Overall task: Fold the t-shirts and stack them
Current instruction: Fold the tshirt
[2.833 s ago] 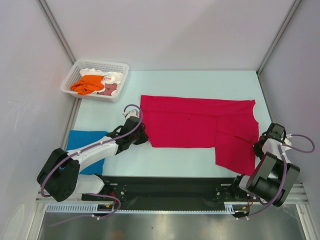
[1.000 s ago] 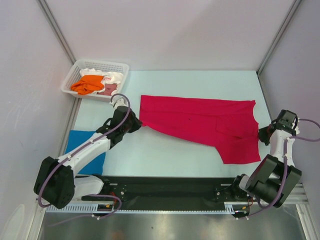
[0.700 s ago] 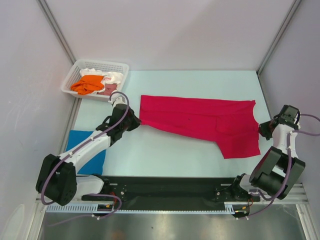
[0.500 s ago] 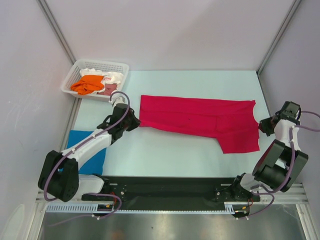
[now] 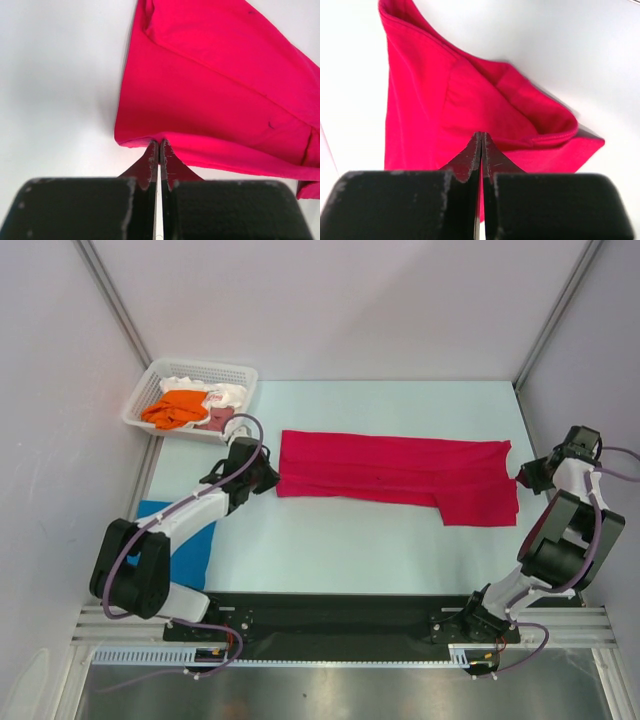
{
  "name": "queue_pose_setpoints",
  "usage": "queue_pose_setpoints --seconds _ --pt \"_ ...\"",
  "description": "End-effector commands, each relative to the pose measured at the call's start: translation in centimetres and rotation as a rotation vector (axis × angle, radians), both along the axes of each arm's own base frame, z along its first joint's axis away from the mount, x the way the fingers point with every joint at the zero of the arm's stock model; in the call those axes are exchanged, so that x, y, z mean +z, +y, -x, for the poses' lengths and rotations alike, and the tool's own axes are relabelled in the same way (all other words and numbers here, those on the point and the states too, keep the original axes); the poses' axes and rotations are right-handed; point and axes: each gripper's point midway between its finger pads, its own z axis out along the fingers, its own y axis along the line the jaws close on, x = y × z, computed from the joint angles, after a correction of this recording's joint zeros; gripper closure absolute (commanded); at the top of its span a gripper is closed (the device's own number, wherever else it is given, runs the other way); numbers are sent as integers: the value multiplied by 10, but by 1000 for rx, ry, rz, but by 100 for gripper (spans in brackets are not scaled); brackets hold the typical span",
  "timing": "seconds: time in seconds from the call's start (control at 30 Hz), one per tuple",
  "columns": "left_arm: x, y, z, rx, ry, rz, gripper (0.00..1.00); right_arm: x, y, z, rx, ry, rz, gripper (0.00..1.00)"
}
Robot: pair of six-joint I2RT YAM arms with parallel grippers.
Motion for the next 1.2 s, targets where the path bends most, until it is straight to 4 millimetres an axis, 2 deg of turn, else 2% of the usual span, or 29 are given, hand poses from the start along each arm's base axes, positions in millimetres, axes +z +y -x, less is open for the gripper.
queue_pose_setpoints --seconds 0.0,0.2,0.53,0.77,1.17 --pt "22 1 -23 -3 -74 0 100 15 -5 -27 6 -61 18 100" --pt "10 -3 -32 -13 -44 -4 100 14 -1 -43 26 -68 19 100" --pt "-3 0 -48 1 -17 -9 100 17 -8 -67 42 -76 59 100" --pt "-9 6 -59 26 -6 -12 100 14 -13 -79 41 -76 56 100" --pt "-20 2 -74 18 16 -2 100 5 -17 -96 57 -76 43 100"
